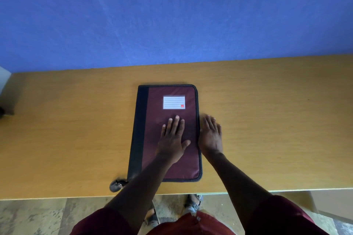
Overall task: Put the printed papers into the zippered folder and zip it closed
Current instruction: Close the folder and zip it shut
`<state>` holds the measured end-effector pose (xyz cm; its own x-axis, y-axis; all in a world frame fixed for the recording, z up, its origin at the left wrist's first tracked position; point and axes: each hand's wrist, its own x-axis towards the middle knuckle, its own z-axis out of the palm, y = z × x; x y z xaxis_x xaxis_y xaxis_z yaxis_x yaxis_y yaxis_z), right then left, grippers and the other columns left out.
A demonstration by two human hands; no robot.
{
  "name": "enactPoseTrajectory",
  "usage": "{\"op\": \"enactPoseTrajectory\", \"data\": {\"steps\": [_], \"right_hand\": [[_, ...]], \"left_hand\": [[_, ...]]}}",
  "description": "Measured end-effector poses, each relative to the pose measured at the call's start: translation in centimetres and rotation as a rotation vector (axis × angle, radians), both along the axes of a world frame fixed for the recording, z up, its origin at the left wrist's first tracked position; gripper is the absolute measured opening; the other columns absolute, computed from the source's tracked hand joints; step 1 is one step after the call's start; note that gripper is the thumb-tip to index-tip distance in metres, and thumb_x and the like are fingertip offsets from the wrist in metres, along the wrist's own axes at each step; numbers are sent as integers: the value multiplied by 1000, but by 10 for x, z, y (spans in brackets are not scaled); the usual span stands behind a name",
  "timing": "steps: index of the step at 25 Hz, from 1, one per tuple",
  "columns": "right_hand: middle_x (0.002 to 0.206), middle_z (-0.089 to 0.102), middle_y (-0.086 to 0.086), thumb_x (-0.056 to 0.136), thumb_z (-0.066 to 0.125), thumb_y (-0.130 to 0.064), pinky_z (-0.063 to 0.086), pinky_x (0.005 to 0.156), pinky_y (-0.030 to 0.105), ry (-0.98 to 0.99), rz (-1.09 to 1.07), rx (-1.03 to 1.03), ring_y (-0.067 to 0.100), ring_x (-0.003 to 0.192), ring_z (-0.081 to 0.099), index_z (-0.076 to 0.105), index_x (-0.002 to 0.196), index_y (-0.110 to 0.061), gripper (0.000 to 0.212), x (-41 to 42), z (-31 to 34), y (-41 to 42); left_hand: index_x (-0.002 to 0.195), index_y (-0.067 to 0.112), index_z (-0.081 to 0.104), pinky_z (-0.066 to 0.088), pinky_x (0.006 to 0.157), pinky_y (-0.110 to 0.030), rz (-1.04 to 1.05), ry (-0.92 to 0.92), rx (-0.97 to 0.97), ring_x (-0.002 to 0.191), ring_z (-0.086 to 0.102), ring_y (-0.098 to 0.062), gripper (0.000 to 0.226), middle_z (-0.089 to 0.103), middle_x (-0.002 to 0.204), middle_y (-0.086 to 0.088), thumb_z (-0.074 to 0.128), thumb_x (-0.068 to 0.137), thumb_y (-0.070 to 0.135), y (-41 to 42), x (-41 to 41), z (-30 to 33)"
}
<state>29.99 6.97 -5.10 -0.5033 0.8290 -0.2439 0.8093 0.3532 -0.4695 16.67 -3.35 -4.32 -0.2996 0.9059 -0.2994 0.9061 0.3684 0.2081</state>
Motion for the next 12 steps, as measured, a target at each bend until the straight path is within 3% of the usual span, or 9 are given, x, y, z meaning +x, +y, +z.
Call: {"op": "enactPoseTrajectory", "data": {"steps": [3,7,10,12], "right_hand": [[165,17,7,100,37,-20,7,124,40,51,-12,4,23,153,9,17,157,-10,60,-4,4,-28],[165,10,11,100,40,-21,4,124,39,-19,-26,58,27,153,6,18,156,-10,62,-10,5,-76],[164,19,8,98,43,-18,3,124,38,-29,43,119,28,153,8,31,153,-9,57,-17,8,-107],[161,28,7,97,44,-16,10,123,38,-31,118,136,26,152,17,37,151,-9,55,-21,11,-127]], "left_hand": [[157,21,-12,-4,125,-44,-12,42,7,152,-20,-24,81,-23,164,-1,30,99,58,-37,-11,-2],[159,19,-6,-5,124,-41,-33,46,39,152,-19,-22,77,-17,165,0,30,101,55,-86,-23,0],[159,20,-1,-2,125,-40,-69,26,62,152,-16,-20,72,-15,165,2,29,103,51,-122,-37,0],[160,20,2,0,126,-39,-91,14,81,153,-16,-18,69,-14,165,3,30,104,49,-143,-45,-1]]}}
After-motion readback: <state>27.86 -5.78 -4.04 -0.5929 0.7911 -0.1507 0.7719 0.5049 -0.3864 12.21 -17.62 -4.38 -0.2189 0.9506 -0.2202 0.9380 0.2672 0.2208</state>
